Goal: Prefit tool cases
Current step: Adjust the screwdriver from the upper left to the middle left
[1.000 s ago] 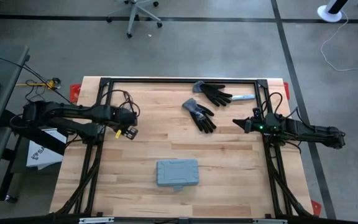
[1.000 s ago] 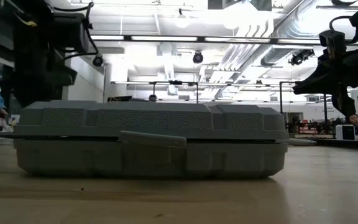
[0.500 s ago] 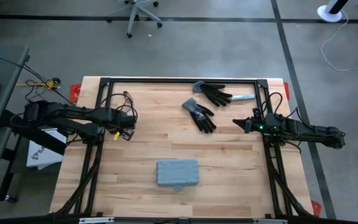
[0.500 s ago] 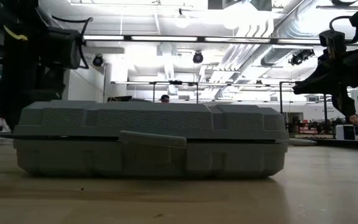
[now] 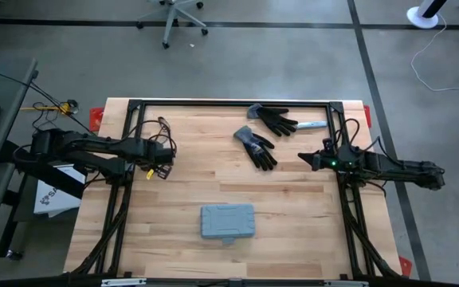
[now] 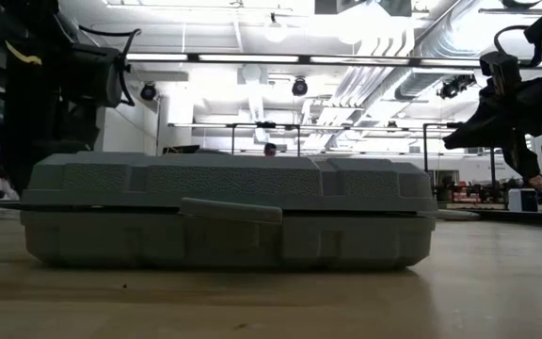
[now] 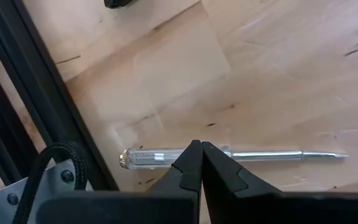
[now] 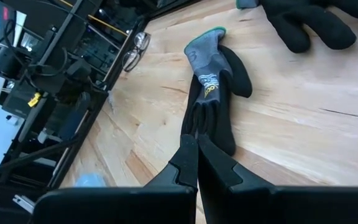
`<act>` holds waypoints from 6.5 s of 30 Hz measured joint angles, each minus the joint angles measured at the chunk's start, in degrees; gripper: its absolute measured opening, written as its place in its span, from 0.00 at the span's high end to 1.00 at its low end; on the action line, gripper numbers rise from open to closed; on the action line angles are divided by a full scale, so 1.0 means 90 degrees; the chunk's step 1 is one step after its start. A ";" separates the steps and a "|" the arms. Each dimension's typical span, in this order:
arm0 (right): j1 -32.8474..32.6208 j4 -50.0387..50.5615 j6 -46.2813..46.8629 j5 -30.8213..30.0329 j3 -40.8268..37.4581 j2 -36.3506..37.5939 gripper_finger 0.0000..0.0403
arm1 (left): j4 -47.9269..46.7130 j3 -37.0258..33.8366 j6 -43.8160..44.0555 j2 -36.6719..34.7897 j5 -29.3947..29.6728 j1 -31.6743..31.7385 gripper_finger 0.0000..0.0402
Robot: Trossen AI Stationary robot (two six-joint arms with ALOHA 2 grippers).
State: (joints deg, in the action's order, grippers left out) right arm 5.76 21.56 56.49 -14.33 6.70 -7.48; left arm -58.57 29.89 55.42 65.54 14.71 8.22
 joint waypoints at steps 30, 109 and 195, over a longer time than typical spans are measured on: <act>-0.0001 0.0000 0.0012 -0.0005 0.0000 -0.0008 1.00 | 0.0353 -0.0005 0.0108 0.0813 0.0094 0.0000 1.00; -0.0002 0.0000 0.0215 0.0325 0.0000 -0.0006 1.00 | -0.0420 0.0573 0.0283 0.0811 -0.1344 -0.1231 1.00; -0.0002 0.0002 -0.0165 0.0459 0.0001 -0.0008 1.00 | 0.0300 0.0668 0.2764 0.0814 -0.1604 -0.1792 1.00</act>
State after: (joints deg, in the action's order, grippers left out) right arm 5.74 21.58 55.00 -10.20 6.71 -7.55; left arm -55.88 35.90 80.29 72.86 0.27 -7.90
